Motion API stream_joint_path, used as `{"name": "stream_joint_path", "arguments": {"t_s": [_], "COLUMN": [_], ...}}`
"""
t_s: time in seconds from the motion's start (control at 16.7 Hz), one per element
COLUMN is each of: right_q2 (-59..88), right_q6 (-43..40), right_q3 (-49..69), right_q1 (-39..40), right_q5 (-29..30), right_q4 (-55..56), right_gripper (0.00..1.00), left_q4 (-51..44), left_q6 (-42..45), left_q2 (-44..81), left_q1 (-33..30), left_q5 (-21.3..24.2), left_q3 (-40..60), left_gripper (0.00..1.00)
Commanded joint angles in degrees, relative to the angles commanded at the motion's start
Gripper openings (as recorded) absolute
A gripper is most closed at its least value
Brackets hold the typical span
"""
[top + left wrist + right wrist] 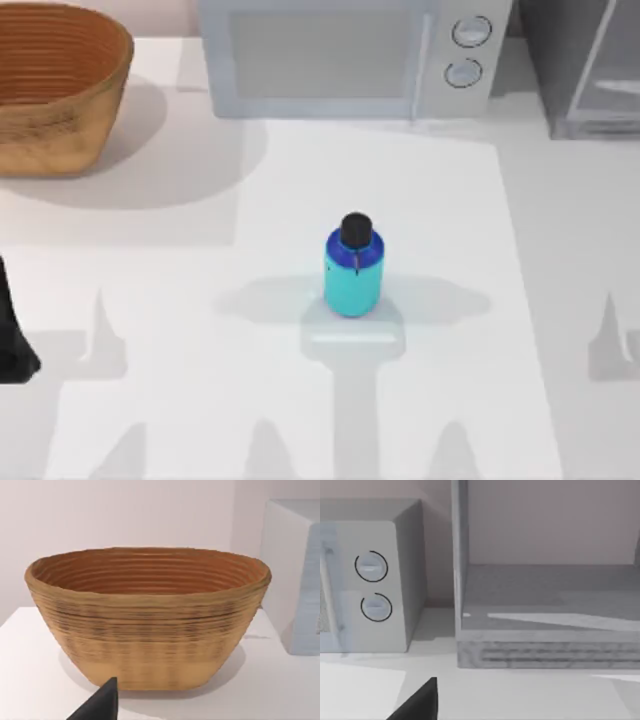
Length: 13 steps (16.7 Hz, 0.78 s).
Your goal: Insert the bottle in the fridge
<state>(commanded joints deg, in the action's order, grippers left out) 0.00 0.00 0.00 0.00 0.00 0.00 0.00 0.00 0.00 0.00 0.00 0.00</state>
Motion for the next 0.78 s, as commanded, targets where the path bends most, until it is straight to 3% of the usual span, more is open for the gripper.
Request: {"name": "stream_joint_path", "arguments": {"t_s": [0.36,0.78], "right_q2": [5.62,33.49], "right_q6": [-0.01,-0.02], "right_q3": [0.96,5.73], "right_q1": [1.63,9.70], "right_q5": [-0.25,-1.48], "right_q4": [4.42,26.31], "right_gripper": [1.00,1.00], "left_q4": [0.00,0.00], "left_q6": [0.00,0.00], "left_q2": [0.00,0.00], "left_q1": [0.00,0.00], "left_q5": [0.00,0.00], "left_q3": [0.00,0.00], "left_gripper": [1.00,1.00]}}
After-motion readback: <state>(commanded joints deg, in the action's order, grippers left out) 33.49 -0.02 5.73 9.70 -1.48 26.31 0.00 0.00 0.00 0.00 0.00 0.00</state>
